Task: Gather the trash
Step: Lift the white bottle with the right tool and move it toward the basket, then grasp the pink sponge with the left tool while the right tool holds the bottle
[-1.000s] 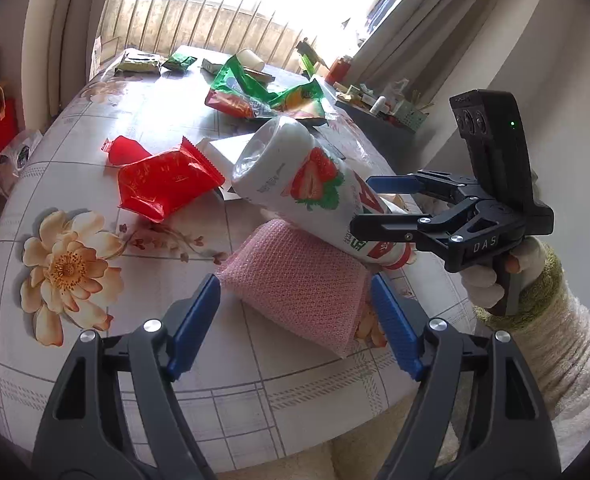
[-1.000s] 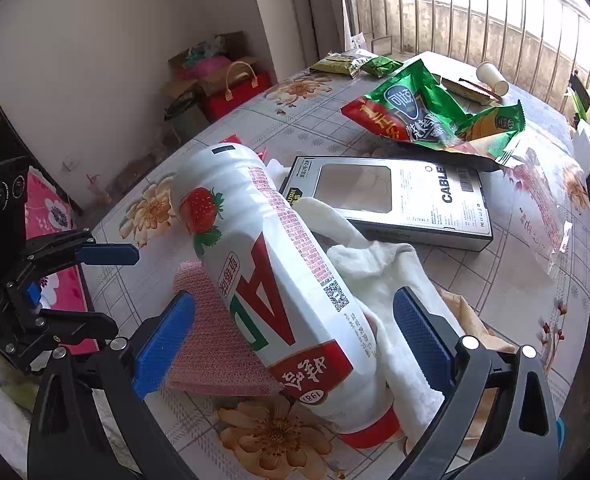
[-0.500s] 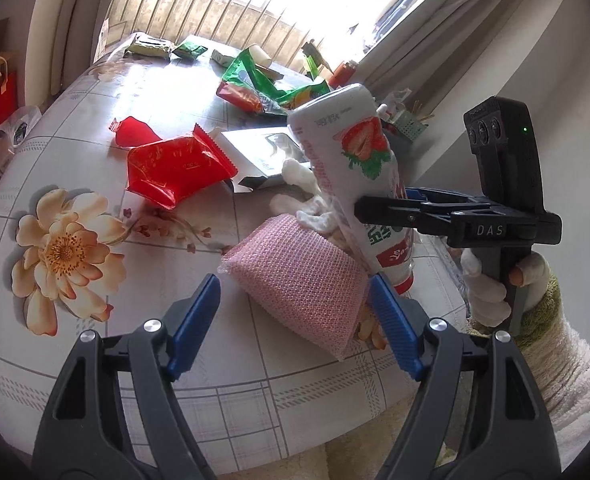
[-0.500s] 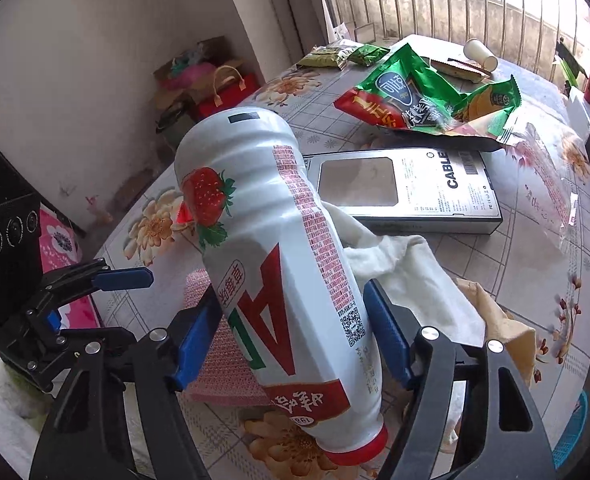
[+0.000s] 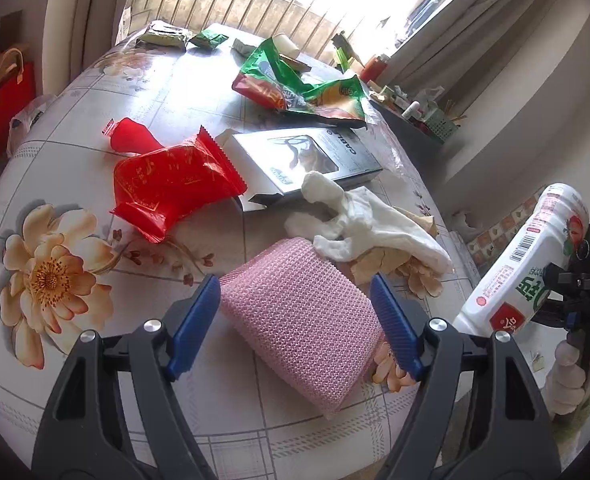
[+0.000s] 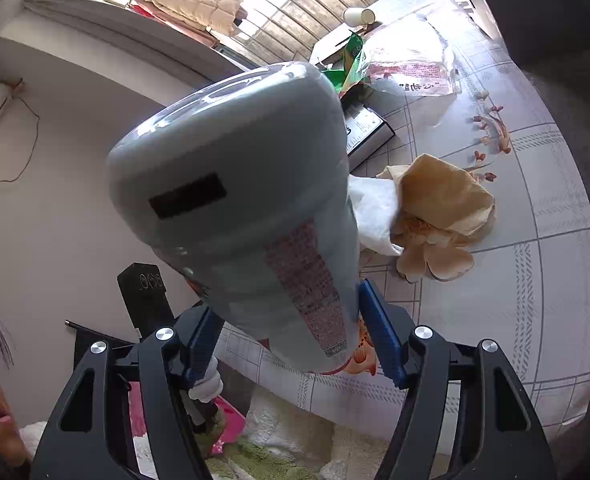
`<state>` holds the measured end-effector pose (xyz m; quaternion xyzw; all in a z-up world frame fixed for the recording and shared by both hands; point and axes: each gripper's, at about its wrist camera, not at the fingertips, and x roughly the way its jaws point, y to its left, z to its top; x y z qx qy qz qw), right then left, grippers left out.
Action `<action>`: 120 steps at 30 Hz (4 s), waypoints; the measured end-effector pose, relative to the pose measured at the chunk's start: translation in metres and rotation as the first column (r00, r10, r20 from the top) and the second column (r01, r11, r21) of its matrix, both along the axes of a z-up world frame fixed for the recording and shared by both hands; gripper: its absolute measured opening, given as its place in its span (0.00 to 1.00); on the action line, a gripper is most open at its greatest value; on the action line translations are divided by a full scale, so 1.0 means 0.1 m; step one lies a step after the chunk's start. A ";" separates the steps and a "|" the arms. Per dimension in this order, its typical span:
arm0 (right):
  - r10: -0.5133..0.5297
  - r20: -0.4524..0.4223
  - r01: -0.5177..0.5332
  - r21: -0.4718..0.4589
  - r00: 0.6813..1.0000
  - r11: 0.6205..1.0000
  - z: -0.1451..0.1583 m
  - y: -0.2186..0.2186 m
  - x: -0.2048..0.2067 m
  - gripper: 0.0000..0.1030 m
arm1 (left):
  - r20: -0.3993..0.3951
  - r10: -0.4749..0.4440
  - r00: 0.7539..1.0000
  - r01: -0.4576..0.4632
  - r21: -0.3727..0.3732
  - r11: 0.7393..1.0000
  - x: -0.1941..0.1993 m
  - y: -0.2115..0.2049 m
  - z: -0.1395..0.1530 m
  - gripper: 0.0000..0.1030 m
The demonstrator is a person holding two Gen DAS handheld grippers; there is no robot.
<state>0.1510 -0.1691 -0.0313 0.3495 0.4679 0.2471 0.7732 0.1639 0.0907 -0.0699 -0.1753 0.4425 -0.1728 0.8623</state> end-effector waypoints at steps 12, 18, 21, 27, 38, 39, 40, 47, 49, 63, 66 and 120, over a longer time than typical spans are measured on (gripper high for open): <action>-0.205 -0.125 0.209 0.016 0.971 0.978 -0.46 -0.36 -0.24 0.60 | -0.120 0.143 0.982 -0.133 0.089 0.987 -0.14 -0.17 -0.03 0.74; -0.223 -0.120 0.224 -0.006 0.967 0.975 -0.59 -0.36 -0.13 0.60 | -0.183 0.126 0.975 -0.124 0.021 0.992 -0.21 -0.19 0.00 0.76; -0.229 -0.122 0.229 -0.014 0.966 0.973 -0.65 -0.38 -0.07 0.60 | -0.230 0.131 0.964 -0.139 -0.018 0.990 -0.12 -0.29 -0.06 0.77; -0.246 -0.118 0.246 -0.011 0.962 0.969 -0.69 -0.51 -0.19 0.60 | -0.259 0.220 0.941 -0.223 0.018 0.975 0.07 -0.45 -0.13 0.79; -0.267 -0.122 0.267 -0.013 0.956 0.963 -0.72 -0.65 -0.33 0.60 | -0.171 0.220 0.960 -0.191 0.171 0.966 0.09 -0.51 -0.18 0.79; -0.269 -0.122 0.270 -0.014 0.955 0.963 -0.71 -0.66 -0.32 0.60 | -0.161 0.205 0.965 -0.174 0.188 0.967 0.06 -0.49 -0.18 0.79; -0.271 -0.121 0.271 -0.015 0.955 0.962 -0.70 -0.65 -0.33 0.60 | -0.154 0.193 0.969 -0.159 0.205 0.966 0.04 -0.46 -0.17 0.79; -0.274 -0.118 0.274 -0.024 0.954 0.962 -0.69 -0.67 -0.34 0.60 | -0.144 0.171 0.975 -0.125 0.281 0.951 -0.18 -0.07 -0.03 0.80; -0.274 -0.117 0.273 -0.031 0.954 0.962 -0.69 -0.66 -0.34 0.60 | -0.137 0.176 0.975 -0.140 0.240 0.961 -0.22 0.01 0.03 0.80; -0.293 -0.115 0.279 -0.124 0.949 0.952 -0.61 -0.55 -0.38 0.62 | -0.081 0.146 0.986 -0.114 0.309 0.944 0.08 -0.38 -0.01 0.83; -0.287 -0.092 0.272 -0.147 0.953 0.951 -0.54 -0.47 -0.35 0.66 | -0.071 0.130 0.989 -0.096 0.361 0.928 0.11 -0.44 -0.05 0.83; -0.316 -0.174 0.290 -0.159 0.933 0.944 -0.64 -0.17 0.02 0.71 | -0.131 0.095 0.987 -0.060 0.245 0.968 -0.44 -0.11 -0.20 0.80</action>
